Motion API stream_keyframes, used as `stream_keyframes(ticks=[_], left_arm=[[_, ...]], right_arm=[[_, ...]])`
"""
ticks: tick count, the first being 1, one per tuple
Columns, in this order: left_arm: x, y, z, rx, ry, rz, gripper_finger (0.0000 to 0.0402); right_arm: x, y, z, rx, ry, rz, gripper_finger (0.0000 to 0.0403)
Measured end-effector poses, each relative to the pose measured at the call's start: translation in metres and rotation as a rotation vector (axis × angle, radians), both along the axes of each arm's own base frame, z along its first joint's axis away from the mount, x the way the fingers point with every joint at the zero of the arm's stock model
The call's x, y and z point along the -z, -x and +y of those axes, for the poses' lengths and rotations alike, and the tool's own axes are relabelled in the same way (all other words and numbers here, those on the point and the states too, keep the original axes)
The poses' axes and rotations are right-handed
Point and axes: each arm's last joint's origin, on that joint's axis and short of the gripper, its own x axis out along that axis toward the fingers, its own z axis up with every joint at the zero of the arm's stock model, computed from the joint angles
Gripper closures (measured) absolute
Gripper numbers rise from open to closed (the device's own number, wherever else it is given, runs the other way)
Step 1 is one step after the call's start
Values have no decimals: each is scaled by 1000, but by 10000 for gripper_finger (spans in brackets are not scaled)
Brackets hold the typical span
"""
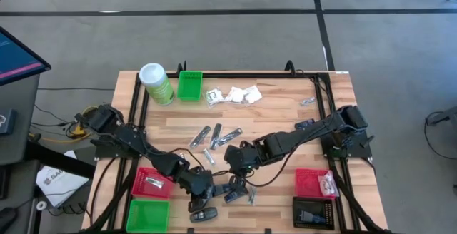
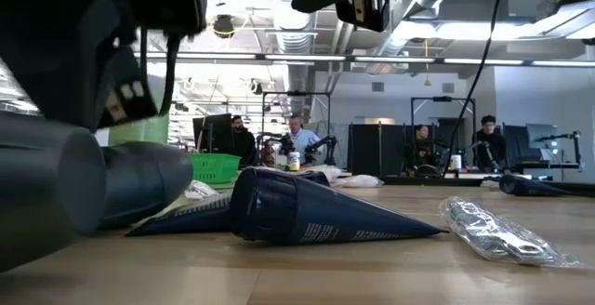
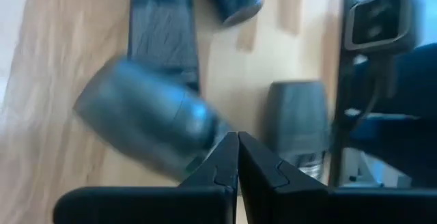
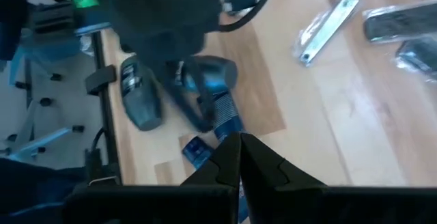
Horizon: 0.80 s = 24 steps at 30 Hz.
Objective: Pick & Place Travel size toiletries
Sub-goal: Put the top deodorant into the bottom green bin
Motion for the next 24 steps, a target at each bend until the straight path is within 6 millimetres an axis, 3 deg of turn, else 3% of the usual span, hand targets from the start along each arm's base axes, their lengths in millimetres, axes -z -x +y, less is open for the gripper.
stream_keyframes(ticks=[7, 12, 17, 24], left_arm=[[21, 5, -19, 77, 15, 61, 401], [26, 12, -8, 53, -62, 151, 401], [17, 18, 8, 11, -89, 157, 401], [-20, 25, 13, 8, -61, 14, 401]], right_arm=[[0, 1, 1, -6, -3, 5, 403], [0, 0, 1, -14, 3, 1, 403], [0, 0, 0, -35, 20, -13, 403], [-1, -2, -4, -44, 32, -24, 403]])
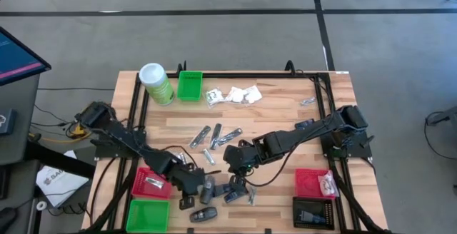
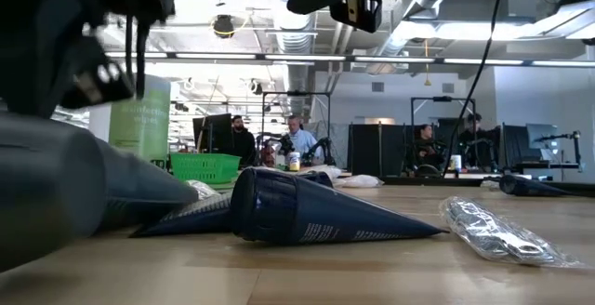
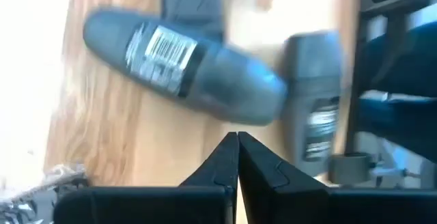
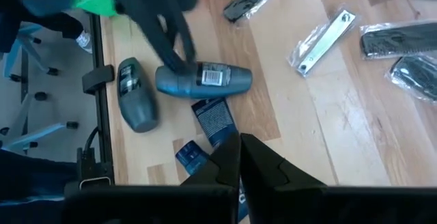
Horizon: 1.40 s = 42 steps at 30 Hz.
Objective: Pick & Place Travel size toiletries
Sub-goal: Put the top deodorant into the bottom green bin
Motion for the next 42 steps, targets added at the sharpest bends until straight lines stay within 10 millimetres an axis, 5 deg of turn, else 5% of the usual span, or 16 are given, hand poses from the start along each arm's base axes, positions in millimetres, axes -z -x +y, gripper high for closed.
stream_keyframes(ticks=[7, 31, 42], left_arm=[[-20, 5, 8, -61, -14, -63, 401], [-22, 3, 2, -172, -9, -126, 401], [12, -35, -26, -9, 134, -124, 401]], right_arm=[[-1, -1, 0, -7, 2, -11, 403], [-4, -2, 9, -13, -29, -61, 403], [0, 4, 13, -12, -18, 2, 403]])
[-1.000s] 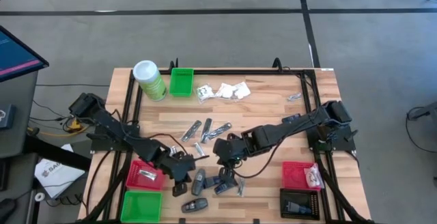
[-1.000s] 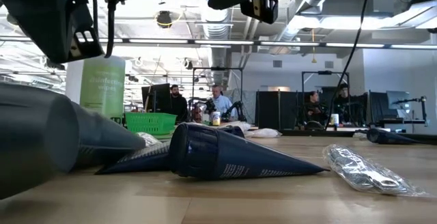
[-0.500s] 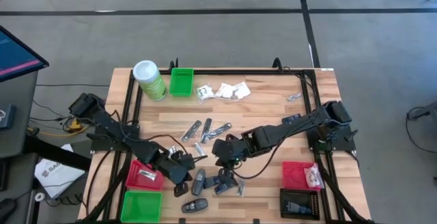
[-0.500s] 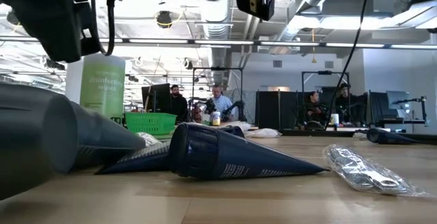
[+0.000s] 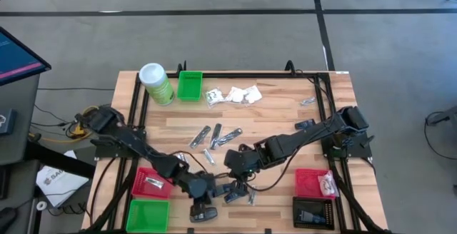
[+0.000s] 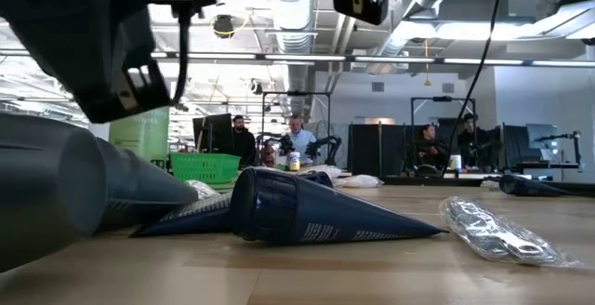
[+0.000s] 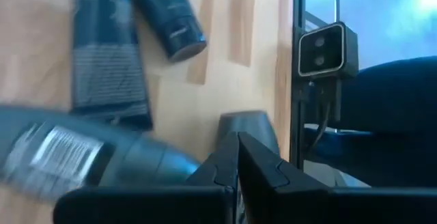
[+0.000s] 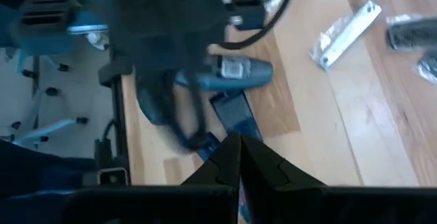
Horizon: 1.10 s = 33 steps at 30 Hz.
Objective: Pick & Place Travel size toiletries
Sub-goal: Put the top deodorant into the bottom green bin
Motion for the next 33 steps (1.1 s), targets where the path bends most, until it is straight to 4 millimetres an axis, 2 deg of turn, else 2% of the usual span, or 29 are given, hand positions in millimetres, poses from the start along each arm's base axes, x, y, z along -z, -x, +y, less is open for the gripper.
stream_keyframes(ticks=[5, 11, 15, 18, 21, 24, 27, 30, 33], left_arm=[[4, -7, 2, -8, -6, 24, 401], [16, 0, 20, -3, -82, 196, 401], [14, 6, 23, 27, -116, 227, 401], [5, 9, 22, 23, -160, 183, 401], [-12, 18, 28, -21, -274, 129, 401], [-31, 29, 42, -52, -410, 100, 401], [-47, 35, 60, 1, -500, 76, 397], [-54, 33, 78, 43, -508, 71, 378], [-55, 29, 90, 118, -497, 68, 337]], right_arm=[[1, 2, 0, -1, 7, 23, 403], [1, 2, 0, -1, 6, 20, 403], [1, 1, -1, -1, 9, 18, 403], [1, 1, 0, -1, 10, 8, 403], [1, 1, 0, 0, 13, 5, 403], [1, 1, 0, 11, 21, 3, 403], [1, 2, 3, 6, 26, 8, 403], [1, 5, 8, -3, 24, 12, 403], [1, 7, 13, -11, 33, 12, 403]])
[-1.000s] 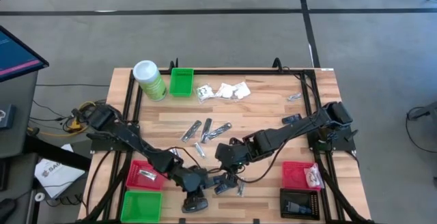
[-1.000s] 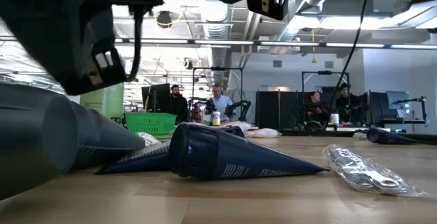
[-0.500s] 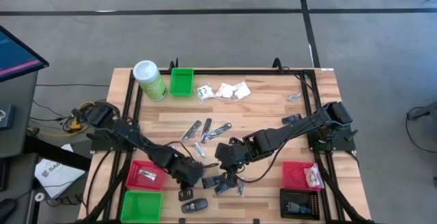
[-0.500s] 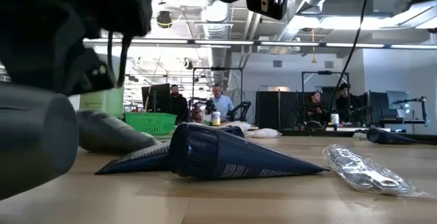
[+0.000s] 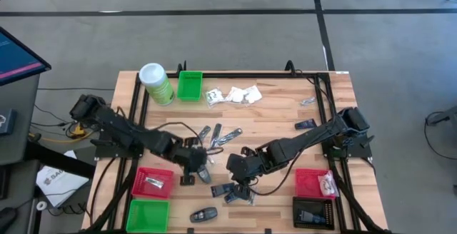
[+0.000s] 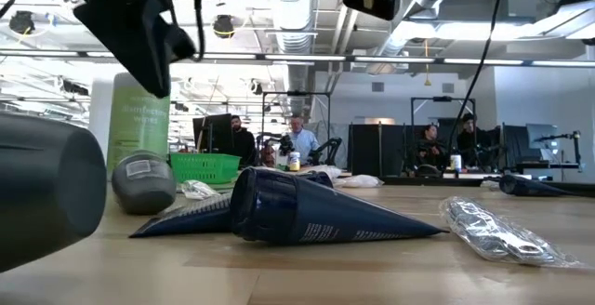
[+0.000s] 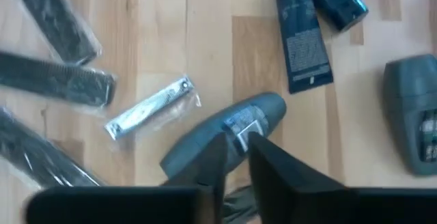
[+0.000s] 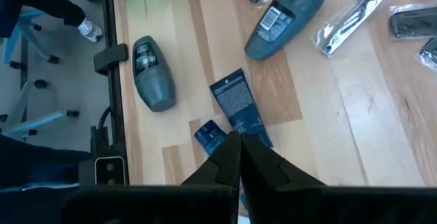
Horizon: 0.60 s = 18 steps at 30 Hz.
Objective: Pick & Place Travel size toiletries
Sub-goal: Put the top deodorant into the bottom green bin
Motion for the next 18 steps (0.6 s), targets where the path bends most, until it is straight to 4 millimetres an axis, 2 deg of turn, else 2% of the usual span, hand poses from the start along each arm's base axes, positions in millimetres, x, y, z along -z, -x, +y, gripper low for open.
stream_keyframes(ticks=[4, 10, 14, 18], left_arm=[[6, -1, 5, 138, -54, 42, 263], [12, -2, 6, 218, -192, 50, 171], [14, -3, 6, 261, -225, 56, 137], [21, -5, 4, 332, -211, 80, 127]], right_arm=[[0, 3, 5, 5, 11, 1, 403], [2, 8, 12, 9, 16, 33, 403], [3, 12, 16, 2, 20, 52, 403], [4, 14, 17, 10, 17, 68, 403]])
